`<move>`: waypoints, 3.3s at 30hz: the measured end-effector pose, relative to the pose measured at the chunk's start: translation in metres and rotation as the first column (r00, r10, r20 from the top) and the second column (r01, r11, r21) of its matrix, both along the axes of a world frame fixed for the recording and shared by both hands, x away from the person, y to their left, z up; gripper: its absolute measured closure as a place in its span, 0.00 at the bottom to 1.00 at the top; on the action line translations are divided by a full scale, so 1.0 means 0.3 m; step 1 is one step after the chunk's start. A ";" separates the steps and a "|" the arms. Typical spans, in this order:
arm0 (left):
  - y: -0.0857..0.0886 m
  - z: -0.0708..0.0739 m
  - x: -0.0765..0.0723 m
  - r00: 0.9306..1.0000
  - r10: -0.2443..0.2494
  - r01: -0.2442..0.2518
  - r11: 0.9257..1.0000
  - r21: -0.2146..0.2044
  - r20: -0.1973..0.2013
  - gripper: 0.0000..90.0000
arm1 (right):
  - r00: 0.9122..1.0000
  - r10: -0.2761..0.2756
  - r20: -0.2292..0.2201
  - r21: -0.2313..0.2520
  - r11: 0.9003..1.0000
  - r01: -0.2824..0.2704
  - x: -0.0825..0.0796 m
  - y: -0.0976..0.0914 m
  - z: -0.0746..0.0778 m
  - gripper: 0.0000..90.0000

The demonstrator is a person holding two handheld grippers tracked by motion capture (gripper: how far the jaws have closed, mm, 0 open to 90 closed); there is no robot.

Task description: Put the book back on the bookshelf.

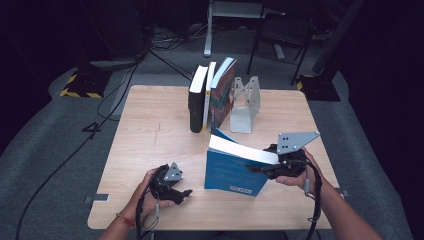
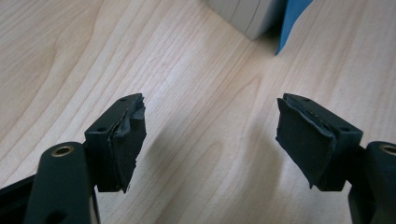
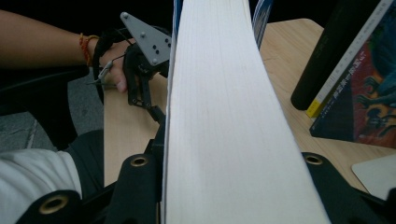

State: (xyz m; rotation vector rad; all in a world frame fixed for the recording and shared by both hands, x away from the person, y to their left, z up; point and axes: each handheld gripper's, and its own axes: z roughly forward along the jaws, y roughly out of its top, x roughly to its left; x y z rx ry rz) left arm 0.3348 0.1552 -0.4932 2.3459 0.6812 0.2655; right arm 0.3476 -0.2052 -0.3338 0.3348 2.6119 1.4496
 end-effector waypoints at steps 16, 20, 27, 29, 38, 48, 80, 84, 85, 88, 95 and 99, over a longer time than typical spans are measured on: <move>0.029 -0.032 0.032 0.999 0.050 -0.049 0.998 -0.050 0.000 0.22 | 0.993 -0.116 0.008 -0.038 0.992 0.116 0.008 -0.001 0.040 0.67; 0.026 -0.036 0.043 0.999 0.036 -0.035 0.998 -0.058 0.008 0.21 | 0.990 -0.143 0.002 -0.051 0.988 0.143 0.008 -0.016 0.052 0.68; 0.020 -0.037 0.048 0.999 0.040 -0.040 0.998 -0.052 0.010 0.20 | 0.973 -0.232 0.017 -0.083 0.969 0.232 0.012 -0.069 0.089 0.68; 0.020 -0.037 0.048 0.999 0.041 -0.040 0.998 -0.052 0.010 0.20 | 0.970 -0.243 0.024 -0.097 0.965 0.245 0.015 -0.080 0.099 0.68; 0.020 -0.037 0.048 0.999 0.042 -0.042 0.998 -0.053 0.010 0.20 | 0.940 -0.341 0.037 -0.125 0.931 0.342 0.040 -0.139 0.136 0.68; 0.020 -0.037 0.049 0.999 0.039 -0.038 0.998 -0.054 0.008 0.19 | 0.892 -0.446 0.066 -0.158 0.878 0.451 0.086 -0.175 0.160 0.68; 0.020 -0.037 0.048 0.999 0.042 -0.041 0.998 -0.054 0.007 0.19 | 0.784 -0.615 0.083 -0.083 0.780 0.621 0.383 -0.009 0.247 0.68; 0.020 -0.037 0.048 0.999 0.042 -0.041 0.998 -0.054 0.007 0.19 | 0.774 -0.627 0.083 -0.067 0.772 0.632 0.411 -0.002 0.261 0.68; 0.020 -0.037 0.048 0.999 0.041 -0.040 0.998 -0.054 0.007 0.19 | 0.771 -0.630 0.088 -0.066 0.769 0.636 0.424 0.002 0.266 0.68; 0.020 -0.037 0.048 0.999 0.043 -0.042 0.998 -0.056 0.005 0.19 | 0.756 -0.647 0.093 -0.058 0.755 0.653 0.460 0.017 0.273 0.68; 0.020 -0.037 0.048 0.999 0.041 -0.040 0.998 -0.056 0.003 0.19 | 0.729 -0.681 0.069 -0.047 0.728 0.684 0.534 0.045 0.259 0.68; 0.020 -0.037 0.048 0.999 0.040 -0.040 0.998 -0.055 0.004 0.19 | 0.708 -0.704 0.050 -0.037 0.707 0.706 0.578 0.058 0.241 0.68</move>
